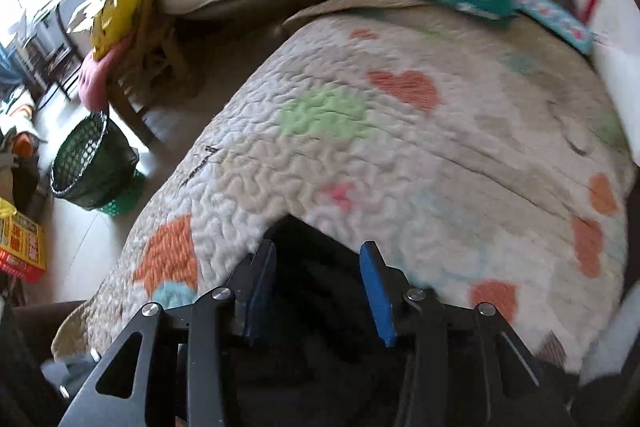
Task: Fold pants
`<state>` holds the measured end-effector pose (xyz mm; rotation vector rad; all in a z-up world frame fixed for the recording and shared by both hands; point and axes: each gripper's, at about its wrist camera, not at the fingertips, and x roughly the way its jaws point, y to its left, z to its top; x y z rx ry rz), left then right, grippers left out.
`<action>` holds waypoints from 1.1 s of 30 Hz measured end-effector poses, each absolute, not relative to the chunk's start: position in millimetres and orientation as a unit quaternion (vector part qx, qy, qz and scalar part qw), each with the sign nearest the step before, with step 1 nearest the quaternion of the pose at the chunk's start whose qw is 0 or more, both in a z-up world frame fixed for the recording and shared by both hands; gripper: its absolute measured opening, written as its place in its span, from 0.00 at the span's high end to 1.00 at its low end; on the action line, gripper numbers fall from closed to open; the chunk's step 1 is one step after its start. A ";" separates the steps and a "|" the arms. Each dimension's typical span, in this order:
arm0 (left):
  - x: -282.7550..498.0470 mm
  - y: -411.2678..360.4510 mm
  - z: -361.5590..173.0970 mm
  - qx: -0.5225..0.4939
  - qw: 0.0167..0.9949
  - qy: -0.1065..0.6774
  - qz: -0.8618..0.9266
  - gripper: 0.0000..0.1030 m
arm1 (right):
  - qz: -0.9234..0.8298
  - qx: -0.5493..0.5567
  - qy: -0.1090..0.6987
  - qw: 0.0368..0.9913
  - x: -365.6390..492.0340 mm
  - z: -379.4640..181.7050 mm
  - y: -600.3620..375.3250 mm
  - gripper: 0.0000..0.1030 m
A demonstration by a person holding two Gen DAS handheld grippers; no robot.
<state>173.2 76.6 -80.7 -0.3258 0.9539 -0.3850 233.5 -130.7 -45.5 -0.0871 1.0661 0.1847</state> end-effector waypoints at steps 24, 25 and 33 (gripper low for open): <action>145.0 56.8 -108.2 -0.098 0.856 0.485 -0.150 0.47 | -0.061 0.173 0.419 0.889 47.9 -57.7 -269.5 0.43; 141.7 54.8 -107.9 -0.088 0.859 0.483 -0.146 0.47 | -0.074 0.207 0.413 0.884 37.5 -62.4 -282.2 0.43; 129.0 49.9 -82.0 -0.060 0.856 0.493 -0.146 0.47 | -0.102 0.283 0.393 0.869 28.8 -63.5 -301.4 0.43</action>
